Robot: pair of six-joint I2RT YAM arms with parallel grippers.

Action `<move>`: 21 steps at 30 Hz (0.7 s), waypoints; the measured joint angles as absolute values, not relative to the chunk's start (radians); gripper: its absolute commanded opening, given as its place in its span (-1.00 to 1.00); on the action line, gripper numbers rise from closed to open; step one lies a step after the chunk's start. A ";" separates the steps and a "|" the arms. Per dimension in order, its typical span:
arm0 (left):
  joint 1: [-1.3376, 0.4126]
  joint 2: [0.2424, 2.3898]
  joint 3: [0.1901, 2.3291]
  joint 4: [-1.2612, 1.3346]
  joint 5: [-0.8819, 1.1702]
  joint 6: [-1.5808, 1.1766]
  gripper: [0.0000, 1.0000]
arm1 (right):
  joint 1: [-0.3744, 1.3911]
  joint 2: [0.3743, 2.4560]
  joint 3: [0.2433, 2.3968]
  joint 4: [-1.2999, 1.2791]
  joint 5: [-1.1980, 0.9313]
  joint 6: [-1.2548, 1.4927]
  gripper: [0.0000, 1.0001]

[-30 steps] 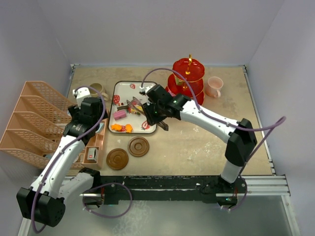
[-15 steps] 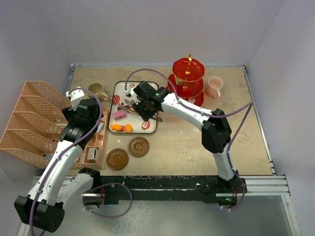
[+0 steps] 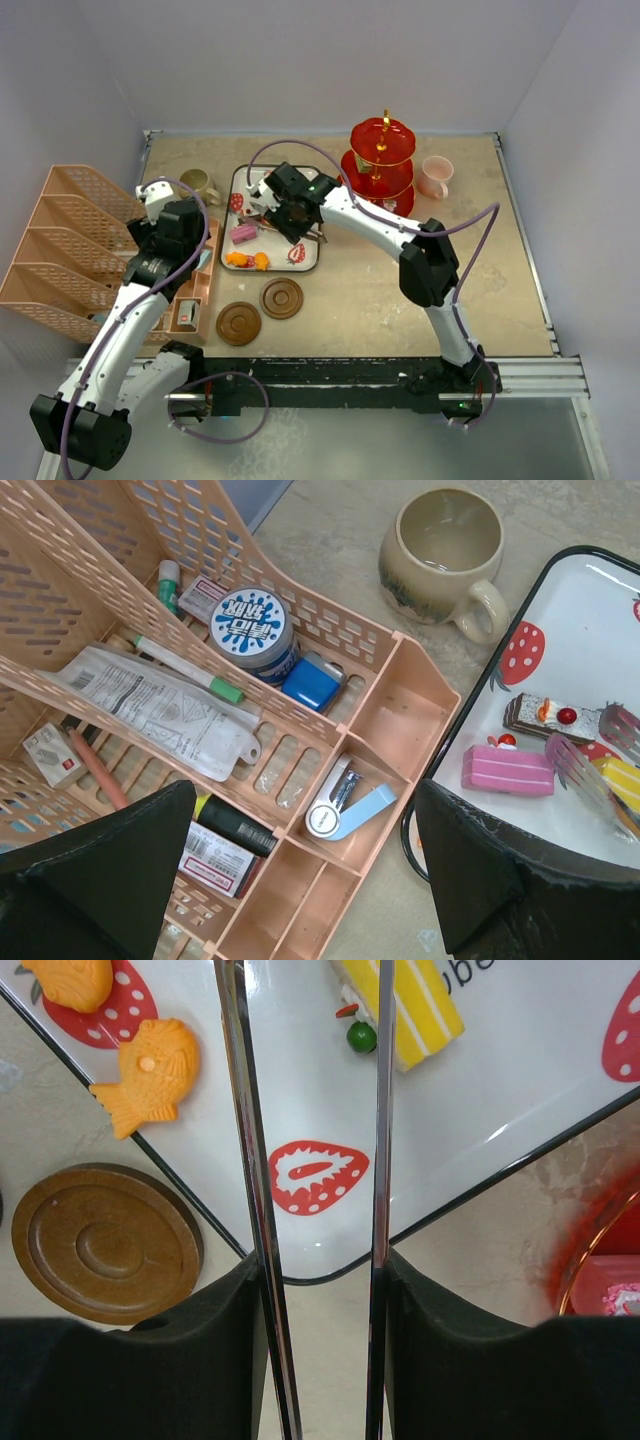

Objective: Serve the afternoon tea
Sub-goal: Pick up the desert from the tray.

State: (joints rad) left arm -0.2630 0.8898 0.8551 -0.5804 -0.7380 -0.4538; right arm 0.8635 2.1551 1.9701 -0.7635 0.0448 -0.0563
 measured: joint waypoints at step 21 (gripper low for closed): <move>-0.263 0.899 0.855 -0.582 -0.721 -0.453 0.76 | 0.849 2.257 2.104 -0.786 0.057 -0.095 -0.07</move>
State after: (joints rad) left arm -0.2630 0.8993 0.8551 -0.5823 -0.7208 -0.4534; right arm 0.8486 2.2574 2.1036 -0.7860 0.0574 -0.0952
